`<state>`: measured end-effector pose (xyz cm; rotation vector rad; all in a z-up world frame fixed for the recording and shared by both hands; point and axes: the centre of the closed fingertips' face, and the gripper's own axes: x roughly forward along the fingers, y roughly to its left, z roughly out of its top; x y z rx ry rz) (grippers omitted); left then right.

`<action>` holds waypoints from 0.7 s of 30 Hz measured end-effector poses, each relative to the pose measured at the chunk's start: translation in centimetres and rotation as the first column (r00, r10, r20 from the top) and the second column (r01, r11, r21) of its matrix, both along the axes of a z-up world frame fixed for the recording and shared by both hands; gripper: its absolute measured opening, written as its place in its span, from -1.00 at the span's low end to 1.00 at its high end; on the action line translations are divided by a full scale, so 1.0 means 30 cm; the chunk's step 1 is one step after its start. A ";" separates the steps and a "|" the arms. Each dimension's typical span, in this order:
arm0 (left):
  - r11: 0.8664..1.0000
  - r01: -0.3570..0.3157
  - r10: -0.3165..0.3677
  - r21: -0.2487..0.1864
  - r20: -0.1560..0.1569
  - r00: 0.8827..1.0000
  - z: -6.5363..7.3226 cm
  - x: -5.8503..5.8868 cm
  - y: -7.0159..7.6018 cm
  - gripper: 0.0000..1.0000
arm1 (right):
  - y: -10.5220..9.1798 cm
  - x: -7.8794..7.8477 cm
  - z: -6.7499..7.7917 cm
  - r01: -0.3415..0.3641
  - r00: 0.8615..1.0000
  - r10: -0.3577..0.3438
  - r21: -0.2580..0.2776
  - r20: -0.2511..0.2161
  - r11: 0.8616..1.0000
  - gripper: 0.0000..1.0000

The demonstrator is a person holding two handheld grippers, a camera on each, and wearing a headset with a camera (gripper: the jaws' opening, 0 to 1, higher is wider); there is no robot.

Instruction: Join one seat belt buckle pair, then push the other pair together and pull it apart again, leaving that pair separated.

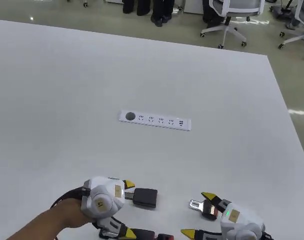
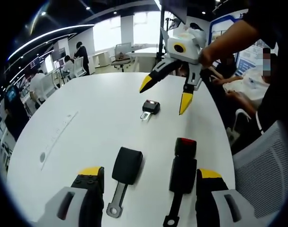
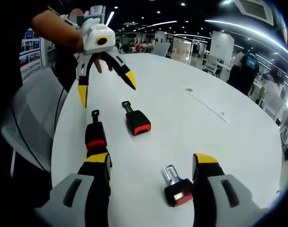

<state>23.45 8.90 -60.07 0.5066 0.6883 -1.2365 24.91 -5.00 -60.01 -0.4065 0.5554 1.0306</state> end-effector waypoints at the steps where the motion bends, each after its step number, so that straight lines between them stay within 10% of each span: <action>1: 1.000 -0.008 0.008 -0.006 0.000 1.000 0.002 0.014 -0.004 0.63 | -0.009 0.007 0.001 -0.001 1.000 0.001 0.000 -0.001 1.000 0.39; 21: 1.000 0.015 -0.014 0.017 -0.060 0.998 -0.163 0.148 -0.032 0.56 | -0.148 0.097 -0.152 -0.046 0.992 0.039 -0.053 -0.120 0.998 0.37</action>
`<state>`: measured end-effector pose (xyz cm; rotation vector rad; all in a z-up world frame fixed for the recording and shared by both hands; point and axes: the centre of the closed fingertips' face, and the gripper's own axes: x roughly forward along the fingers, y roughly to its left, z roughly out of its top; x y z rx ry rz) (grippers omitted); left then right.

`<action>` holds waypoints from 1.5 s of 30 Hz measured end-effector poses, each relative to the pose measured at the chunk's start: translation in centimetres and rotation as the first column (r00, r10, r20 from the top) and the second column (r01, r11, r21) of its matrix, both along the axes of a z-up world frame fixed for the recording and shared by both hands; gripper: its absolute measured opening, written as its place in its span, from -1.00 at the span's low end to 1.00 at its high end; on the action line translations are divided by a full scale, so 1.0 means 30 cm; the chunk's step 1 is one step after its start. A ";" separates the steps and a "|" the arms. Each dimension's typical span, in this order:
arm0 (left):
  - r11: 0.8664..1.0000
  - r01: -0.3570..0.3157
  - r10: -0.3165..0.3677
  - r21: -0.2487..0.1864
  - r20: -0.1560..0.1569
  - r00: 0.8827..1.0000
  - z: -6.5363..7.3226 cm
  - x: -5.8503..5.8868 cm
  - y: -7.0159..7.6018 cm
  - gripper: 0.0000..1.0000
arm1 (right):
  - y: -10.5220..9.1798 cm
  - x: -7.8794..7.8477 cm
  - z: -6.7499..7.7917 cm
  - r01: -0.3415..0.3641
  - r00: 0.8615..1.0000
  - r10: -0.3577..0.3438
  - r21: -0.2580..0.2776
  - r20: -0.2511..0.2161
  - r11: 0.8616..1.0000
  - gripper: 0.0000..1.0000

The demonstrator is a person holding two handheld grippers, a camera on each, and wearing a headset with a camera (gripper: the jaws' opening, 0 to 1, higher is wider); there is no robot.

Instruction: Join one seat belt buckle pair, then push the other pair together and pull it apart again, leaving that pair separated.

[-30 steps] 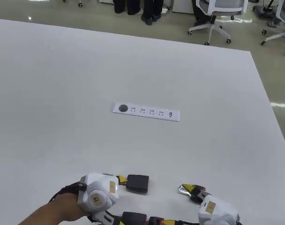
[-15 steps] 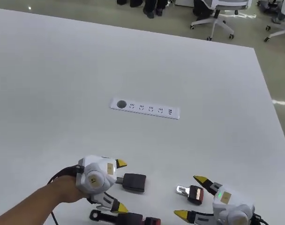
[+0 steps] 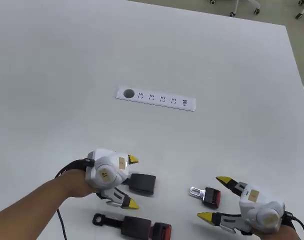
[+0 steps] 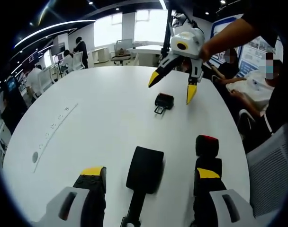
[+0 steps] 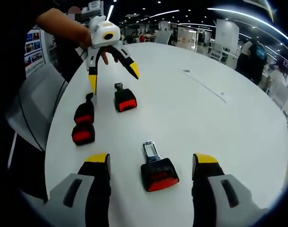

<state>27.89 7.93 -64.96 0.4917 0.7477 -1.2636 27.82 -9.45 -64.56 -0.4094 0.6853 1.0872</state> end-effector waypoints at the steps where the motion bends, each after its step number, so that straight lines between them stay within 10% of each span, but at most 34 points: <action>1: 1.000 -0.001 0.001 -0.001 -0.005 1.000 -0.007 0.005 -0.001 0.55 | -0.007 0.004 -0.013 0.000 1.000 0.000 0.002 -0.008 1.000 0.35; 12: 0.999 0.041 -0.040 0.012 -0.054 0.998 -0.105 0.020 -0.031 0.50 | -0.050 0.005 -0.130 -0.040 0.996 0.037 -0.043 -0.084 0.998 0.29; 20: 0.998 0.062 -0.061 0.020 -0.065 0.996 -0.135 0.011 -0.034 0.37 | -0.042 0.004 -0.122 -0.074 0.995 0.070 -0.051 -0.068 0.996 0.23; 34: 0.995 0.096 -0.096 0.016 0.026 0.995 -0.141 0.011 0.005 -0.04 | -0.059 -0.001 -0.142 -0.123 0.992 0.120 -0.060 -0.049 0.991 -0.06; 45: 0.995 0.098 -0.097 -0.021 0.040 0.994 -0.109 0.016 0.019 -0.30 | -0.063 0.011 -0.151 -0.133 0.991 0.130 -0.076 -0.037 0.988 -0.30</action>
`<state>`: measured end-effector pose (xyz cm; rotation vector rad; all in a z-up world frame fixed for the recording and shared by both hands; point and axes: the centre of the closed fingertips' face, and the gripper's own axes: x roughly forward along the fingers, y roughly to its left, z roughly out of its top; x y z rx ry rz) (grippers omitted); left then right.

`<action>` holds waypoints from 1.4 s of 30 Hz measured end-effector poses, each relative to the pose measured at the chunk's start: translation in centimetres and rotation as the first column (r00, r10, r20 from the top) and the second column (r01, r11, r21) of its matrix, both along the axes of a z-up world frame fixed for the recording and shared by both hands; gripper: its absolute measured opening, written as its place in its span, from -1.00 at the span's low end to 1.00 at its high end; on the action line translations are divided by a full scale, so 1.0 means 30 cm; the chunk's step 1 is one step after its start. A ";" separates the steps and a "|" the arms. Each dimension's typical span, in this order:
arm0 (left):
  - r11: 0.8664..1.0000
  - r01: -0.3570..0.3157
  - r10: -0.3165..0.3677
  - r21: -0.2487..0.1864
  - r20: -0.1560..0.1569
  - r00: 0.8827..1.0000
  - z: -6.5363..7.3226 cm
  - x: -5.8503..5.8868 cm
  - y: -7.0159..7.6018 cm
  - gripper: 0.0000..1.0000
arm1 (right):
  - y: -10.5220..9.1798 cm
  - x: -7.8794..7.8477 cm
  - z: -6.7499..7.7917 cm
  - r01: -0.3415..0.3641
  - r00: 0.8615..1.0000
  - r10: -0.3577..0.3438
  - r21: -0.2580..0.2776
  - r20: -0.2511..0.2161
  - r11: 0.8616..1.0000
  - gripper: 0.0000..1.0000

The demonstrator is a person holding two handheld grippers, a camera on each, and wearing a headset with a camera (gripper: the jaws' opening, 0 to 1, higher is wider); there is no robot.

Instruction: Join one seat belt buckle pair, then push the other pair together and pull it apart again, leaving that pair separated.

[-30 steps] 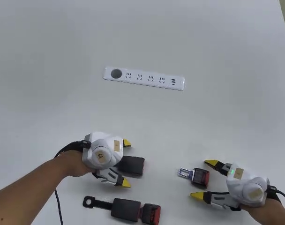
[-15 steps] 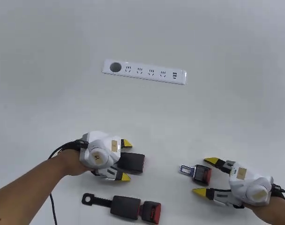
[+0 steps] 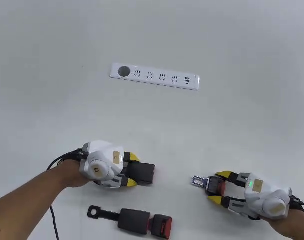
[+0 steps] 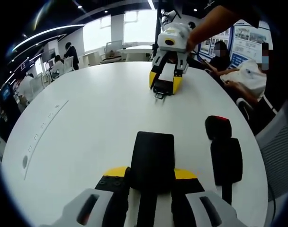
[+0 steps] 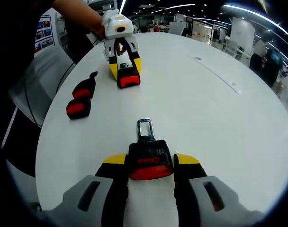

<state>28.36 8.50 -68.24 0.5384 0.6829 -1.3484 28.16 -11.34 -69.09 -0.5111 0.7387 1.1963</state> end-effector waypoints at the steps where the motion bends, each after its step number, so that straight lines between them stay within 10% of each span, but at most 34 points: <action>1: 1.000 0.003 -0.003 -0.001 0.001 1.000 0.003 -0.001 -0.001 -0.30 | 0.000 0.000 -0.001 -0.010 1.000 0.010 0.000 0.002 1.000 -0.30; 23: 0.997 0.047 -0.046 0.055 -0.003 0.999 0.000 -0.018 0.001 -0.32 | 0.004 -0.005 -0.006 -0.125 0.992 0.123 -0.123 -0.021 0.984 -0.32; 42: 0.996 0.050 -0.050 0.071 -0.008 0.999 -0.020 -0.008 -0.007 -0.32 | 0.105 -0.006 -0.029 -0.143 0.990 0.142 -0.125 -0.013 0.982 -0.32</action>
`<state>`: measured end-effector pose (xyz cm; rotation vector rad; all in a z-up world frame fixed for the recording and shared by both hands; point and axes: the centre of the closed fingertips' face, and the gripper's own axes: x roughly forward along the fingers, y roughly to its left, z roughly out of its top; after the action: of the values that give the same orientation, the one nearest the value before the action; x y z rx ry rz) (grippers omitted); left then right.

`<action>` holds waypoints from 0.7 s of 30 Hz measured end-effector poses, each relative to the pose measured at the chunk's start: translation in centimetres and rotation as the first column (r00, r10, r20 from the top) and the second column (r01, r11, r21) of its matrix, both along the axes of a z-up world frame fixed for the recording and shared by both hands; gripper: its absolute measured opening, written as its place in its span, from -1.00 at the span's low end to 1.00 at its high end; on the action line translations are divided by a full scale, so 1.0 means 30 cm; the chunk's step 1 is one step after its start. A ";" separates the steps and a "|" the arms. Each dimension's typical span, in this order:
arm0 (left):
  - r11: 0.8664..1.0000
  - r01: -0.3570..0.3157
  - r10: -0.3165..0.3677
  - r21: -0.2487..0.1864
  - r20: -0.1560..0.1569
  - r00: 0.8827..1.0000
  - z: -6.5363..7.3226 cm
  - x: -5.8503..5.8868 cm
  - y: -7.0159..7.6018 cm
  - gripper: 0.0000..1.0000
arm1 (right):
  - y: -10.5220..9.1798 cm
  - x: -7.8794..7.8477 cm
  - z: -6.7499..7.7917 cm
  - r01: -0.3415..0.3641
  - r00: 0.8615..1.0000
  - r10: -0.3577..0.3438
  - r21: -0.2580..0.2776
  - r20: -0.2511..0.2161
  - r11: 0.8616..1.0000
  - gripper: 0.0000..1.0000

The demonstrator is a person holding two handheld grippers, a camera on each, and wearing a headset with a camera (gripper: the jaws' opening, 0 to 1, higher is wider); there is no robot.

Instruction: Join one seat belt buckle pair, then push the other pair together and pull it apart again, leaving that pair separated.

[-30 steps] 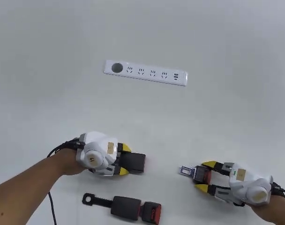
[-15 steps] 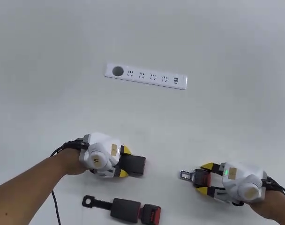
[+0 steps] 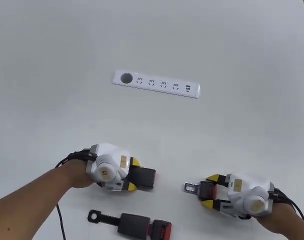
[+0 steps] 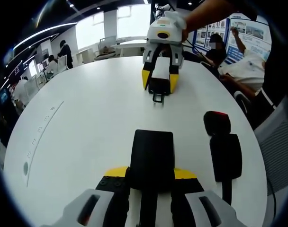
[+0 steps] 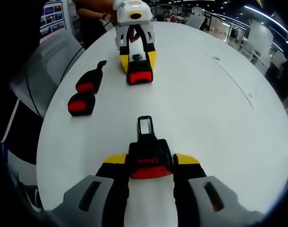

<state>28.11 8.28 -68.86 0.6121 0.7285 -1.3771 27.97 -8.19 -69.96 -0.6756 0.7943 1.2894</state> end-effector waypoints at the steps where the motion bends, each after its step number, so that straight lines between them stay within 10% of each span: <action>1: 1.000 0.001 -0.001 0.002 0.001 1.000 -0.004 0.002 0.001 -0.32 | 0.018 -0.004 -0.004 -0.005 1.000 0.005 0.005 0.000 1.000 -0.32; 21: 1.000 0.006 -0.006 0.012 0.001 1.000 -0.010 0.006 -0.004 -0.32 | 0.229 -0.027 0.000 -0.037 0.999 0.037 0.108 0.006 0.993 -0.32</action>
<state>28.29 8.17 -69.14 0.6246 0.7352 -1.3792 27.17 -1.33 -69.95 -0.6081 0.7061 1.3541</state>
